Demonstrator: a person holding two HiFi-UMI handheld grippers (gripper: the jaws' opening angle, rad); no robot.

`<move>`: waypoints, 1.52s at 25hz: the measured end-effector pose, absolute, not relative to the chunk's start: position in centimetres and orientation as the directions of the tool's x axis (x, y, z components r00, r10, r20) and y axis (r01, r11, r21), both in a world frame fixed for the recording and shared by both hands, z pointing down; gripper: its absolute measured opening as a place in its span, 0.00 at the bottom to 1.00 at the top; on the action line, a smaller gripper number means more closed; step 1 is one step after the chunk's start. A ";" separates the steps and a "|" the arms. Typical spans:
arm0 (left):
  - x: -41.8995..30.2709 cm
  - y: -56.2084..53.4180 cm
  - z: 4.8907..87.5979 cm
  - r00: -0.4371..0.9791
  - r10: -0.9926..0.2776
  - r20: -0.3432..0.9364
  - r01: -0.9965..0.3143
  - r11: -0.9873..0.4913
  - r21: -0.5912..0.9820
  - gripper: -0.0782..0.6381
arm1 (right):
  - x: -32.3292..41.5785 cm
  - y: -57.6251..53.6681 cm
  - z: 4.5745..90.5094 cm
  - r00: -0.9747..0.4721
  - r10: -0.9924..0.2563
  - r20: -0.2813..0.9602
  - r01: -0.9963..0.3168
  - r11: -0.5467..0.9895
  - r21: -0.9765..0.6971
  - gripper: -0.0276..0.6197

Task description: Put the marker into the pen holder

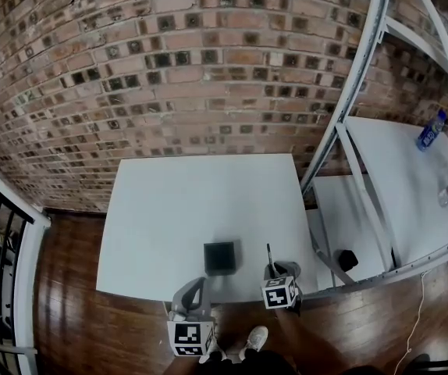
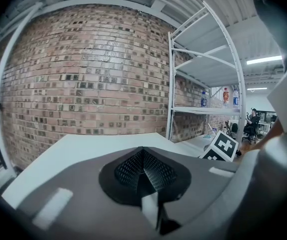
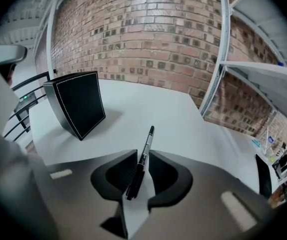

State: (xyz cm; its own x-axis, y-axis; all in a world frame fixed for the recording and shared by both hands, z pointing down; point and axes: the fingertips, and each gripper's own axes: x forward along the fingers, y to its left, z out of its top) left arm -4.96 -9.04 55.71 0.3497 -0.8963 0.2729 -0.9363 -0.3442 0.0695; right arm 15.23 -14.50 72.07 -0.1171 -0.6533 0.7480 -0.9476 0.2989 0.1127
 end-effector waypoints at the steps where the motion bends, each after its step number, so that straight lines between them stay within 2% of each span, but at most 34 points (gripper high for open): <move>1: -5.1 -9.0 55.8 0.347 -0.897 0.273 -0.937 -0.342 0.068 0.13 | 15.3 -14.5 72.4 -0.117 -0.646 0.754 -0.947 0.301 0.111 0.15; 16: -4.9 -8.4 56.5 0.349 -0.891 0.292 -0.937 -0.339 0.084 0.13 | 15.3 -14.3 73.8 -0.137 -0.581 0.802 -0.961 0.273 0.034 0.11; 24: -4.8 -8.1 56.7 0.351 -0.889 0.295 -0.936 -0.342 0.084 0.13 | 15.6 -14.3 73.7 -0.149 -0.597 0.788 -0.967 0.254 0.009 0.11; 32: -4.8 -8.0 56.4 0.354 -0.888 0.295 -0.935 -0.339 0.101 0.13 | 13.5 -15.4 65.0 -0.222 -0.813 0.539 -0.959 0.283 0.031 0.11; 38: -5.3 -8.3 55.9 0.342 -0.899 0.274 -0.940 -0.328 0.096 0.13 | 9.9 -16.5 56.0 -0.333 -0.899 0.285 -0.941 0.335 -0.043 0.11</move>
